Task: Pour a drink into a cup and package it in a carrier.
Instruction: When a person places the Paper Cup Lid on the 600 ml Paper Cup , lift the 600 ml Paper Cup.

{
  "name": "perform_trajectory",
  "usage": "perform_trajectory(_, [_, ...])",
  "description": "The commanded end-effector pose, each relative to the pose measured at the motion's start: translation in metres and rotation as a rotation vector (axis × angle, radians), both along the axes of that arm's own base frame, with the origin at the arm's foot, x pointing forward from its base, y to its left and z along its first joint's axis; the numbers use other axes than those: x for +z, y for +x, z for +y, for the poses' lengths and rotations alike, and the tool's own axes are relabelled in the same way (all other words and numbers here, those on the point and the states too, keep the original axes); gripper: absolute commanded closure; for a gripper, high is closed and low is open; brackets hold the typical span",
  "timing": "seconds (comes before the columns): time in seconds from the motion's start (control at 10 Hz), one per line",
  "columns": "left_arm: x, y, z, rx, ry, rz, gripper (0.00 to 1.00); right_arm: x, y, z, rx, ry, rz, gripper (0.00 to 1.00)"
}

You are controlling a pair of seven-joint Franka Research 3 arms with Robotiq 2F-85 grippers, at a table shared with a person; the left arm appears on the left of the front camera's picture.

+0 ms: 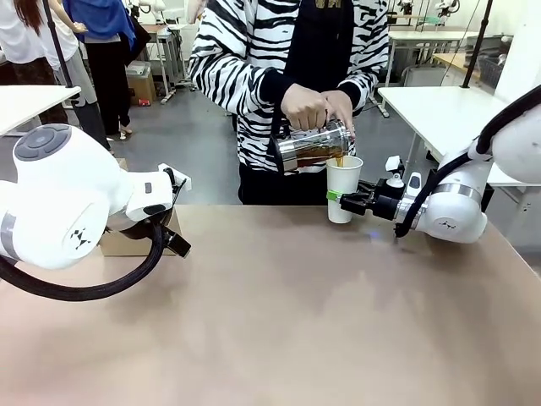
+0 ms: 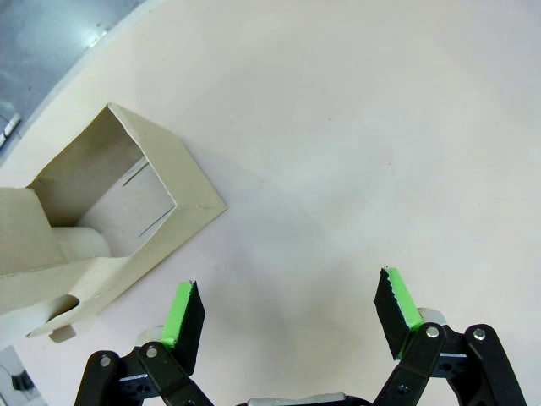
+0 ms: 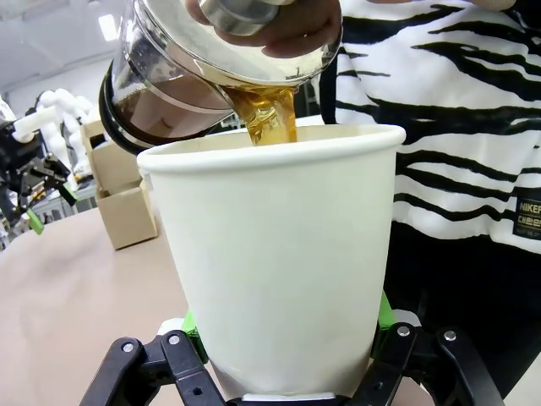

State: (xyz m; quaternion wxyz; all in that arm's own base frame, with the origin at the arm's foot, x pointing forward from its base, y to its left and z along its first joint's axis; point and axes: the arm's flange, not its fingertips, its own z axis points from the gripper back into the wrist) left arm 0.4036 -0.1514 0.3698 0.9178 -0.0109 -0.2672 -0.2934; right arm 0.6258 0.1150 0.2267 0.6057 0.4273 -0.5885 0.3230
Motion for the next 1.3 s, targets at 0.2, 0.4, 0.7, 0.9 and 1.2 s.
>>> perform_trajectory(0.2, [0.0004, -0.0003, -0.0001, -0.001, -0.002, 0.0, 0.0, 0.0055, -0.0007, 0.0007, 0.0, -0.003, 0.008, 0.2])
perform_trajectory(0.4, [0.0004, -0.0003, -0.0001, -0.001, -0.002, 0.0, 0.0, 0.0055, -0.0007, 0.0007, 0.0, -0.003, 0.008, 0.2])
perform_trajectory(0.7, [0.0004, -0.0003, -0.0001, -0.001, -0.002, 0.0, 0.0, 0.0055, -0.0007, 0.0007, 0.0, -0.003, 0.008, 0.2])
perform_trajectory(0.9, [0.0004, -0.0003, -0.0001, -0.001, -0.002, 0.0, 0.0, 0.0055, -0.0007, 0.0007, 0.0, -0.003, 0.008, 0.2])
perform_trajectory(1.2, [0.0004, -0.0003, -0.0001, -0.001, -0.002, 0.0, 0.0, 0.0055, -0.0007, 0.0007, 0.0, -0.003, 0.008, 0.2])
